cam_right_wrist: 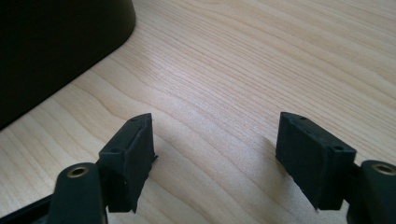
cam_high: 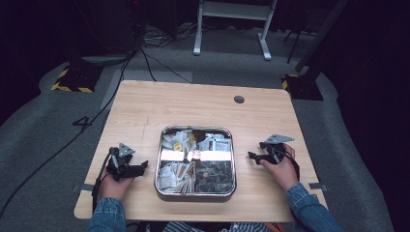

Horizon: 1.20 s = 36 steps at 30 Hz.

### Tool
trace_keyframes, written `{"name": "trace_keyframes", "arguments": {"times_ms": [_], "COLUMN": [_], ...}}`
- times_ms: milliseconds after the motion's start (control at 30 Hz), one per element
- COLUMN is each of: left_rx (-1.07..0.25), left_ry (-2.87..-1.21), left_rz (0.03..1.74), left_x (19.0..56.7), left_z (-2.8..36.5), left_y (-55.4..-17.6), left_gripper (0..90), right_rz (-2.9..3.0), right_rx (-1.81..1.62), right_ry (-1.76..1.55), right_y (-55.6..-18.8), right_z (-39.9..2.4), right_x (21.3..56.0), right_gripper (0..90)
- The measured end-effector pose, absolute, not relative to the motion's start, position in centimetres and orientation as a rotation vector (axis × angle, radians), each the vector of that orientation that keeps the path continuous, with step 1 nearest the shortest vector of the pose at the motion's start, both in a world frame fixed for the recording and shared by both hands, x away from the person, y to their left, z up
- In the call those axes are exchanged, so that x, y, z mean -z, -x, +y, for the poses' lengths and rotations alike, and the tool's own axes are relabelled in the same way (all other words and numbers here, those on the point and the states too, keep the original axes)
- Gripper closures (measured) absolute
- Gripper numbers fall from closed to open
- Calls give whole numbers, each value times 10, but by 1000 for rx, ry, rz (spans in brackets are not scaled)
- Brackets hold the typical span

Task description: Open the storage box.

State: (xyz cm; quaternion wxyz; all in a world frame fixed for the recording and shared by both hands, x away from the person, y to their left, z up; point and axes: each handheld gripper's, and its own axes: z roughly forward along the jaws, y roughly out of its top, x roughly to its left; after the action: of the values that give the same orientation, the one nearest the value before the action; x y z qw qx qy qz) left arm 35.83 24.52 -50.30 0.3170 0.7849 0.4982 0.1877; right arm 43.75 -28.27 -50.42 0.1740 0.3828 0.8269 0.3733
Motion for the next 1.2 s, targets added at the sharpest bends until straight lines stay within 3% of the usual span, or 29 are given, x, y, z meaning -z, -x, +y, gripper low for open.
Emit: {"name": "trace_keyframes", "arguments": {"times_ms": [300, 833, 1200], "left_rx": [-489, -482, -482], "left_ry": [-2078, -2072, -2067], "left_rz": [1285, 1280, 1280], "left_x": [503, 502, 503], "left_z": [246, 246, 246], "left_y": [-357, -356, -356], "left_gripper": [241, 278, 279], "right_rz": [2365, 2396, 2431], "right_rx": [-1052, -1060, -1247], "right_ry": [-1072, -1065, -934], "right_y": [-437, -437, -420], "right_z": [-283, -289, -278], "right_x": [503, 499, 453], "right_gripper": [268, 473, 484]}}
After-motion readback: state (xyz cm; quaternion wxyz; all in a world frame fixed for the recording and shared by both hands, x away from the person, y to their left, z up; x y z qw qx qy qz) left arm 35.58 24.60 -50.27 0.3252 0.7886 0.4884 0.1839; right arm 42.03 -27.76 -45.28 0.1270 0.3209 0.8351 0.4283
